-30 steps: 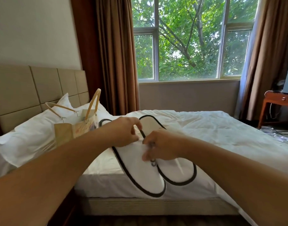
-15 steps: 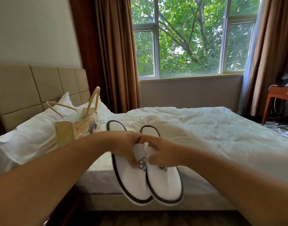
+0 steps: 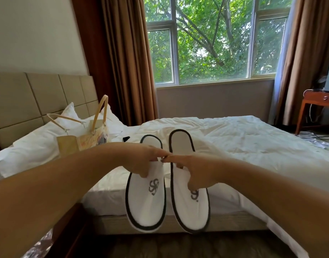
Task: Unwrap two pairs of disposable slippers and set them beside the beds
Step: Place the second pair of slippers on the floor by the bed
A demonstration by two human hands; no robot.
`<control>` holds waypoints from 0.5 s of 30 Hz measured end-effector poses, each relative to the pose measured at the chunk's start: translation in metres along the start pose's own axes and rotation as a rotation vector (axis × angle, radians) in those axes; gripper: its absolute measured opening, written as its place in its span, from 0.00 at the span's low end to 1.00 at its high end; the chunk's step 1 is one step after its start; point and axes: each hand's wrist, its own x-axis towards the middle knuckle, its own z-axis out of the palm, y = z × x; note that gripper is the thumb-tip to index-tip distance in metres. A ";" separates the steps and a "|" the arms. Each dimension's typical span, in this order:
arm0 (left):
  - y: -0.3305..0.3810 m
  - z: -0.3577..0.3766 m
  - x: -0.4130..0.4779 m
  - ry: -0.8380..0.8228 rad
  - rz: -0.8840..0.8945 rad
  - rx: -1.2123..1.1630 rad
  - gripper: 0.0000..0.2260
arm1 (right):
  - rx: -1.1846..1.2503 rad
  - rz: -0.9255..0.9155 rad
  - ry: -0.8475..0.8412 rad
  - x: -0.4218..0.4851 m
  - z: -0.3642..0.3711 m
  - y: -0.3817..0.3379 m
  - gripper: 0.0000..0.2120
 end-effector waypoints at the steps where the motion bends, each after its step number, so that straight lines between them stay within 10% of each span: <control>1: 0.002 0.001 0.000 0.005 0.007 0.019 0.41 | 0.002 0.009 -0.001 -0.002 0.001 0.002 0.51; 15: 0.002 0.038 0.058 -0.031 0.042 -0.099 0.45 | 0.067 0.107 -0.076 0.019 0.030 0.057 0.49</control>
